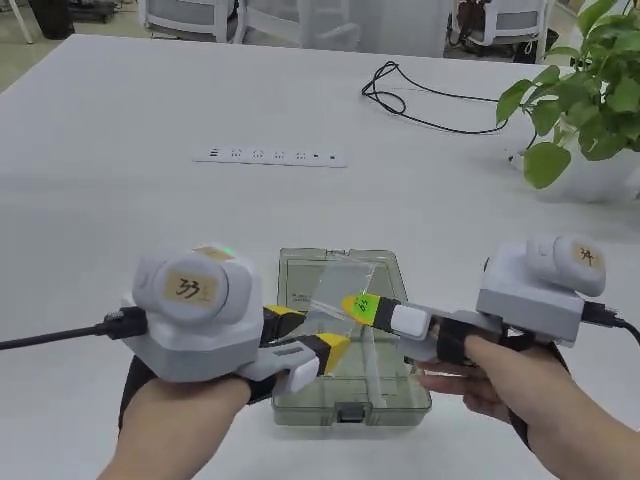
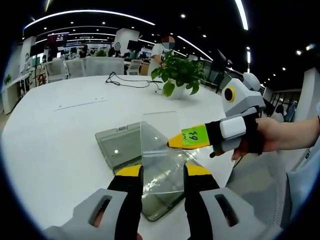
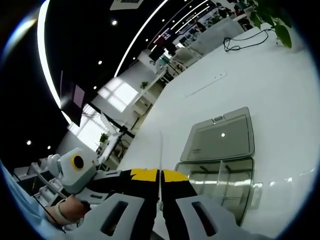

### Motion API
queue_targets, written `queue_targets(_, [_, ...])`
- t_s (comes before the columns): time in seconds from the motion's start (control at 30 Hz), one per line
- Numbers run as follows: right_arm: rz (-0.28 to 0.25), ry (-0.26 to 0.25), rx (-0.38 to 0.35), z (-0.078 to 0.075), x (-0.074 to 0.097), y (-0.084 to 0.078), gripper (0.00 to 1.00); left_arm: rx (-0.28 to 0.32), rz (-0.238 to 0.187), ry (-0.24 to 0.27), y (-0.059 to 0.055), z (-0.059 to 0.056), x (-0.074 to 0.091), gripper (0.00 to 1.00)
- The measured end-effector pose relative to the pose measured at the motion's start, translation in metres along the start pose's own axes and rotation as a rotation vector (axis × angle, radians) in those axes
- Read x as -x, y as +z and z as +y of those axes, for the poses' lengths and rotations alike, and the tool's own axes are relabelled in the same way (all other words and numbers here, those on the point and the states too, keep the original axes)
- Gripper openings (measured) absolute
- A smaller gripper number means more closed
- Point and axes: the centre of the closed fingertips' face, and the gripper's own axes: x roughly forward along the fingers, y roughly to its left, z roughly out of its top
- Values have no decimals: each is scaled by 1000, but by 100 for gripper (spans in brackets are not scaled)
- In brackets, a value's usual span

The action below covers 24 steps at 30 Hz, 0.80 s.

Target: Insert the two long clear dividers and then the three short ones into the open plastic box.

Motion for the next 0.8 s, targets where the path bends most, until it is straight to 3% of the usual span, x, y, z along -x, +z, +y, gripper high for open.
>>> queue_targets(0.2, [12,-9,-5,-1,0,-2,2,-10,3,-12,-3,-1,0,31])
queue_targets(0.23, [17,-17,1,-2,0,-3,2,-14,0,-6,-3,0,0,35])
queue_targets(0.3, [20,-19,2,-2,1,-3,2,-17,3,9,-5,3,1,54])
queue_targets(0.57, [29,-29,-4,-4,3,-1,2,-84,-16,23,-9,9,6,97])
queue_targets(0.8, [52,-36,-5,-3,2,-4,2,-110,-2,19,-18,15,12,100])
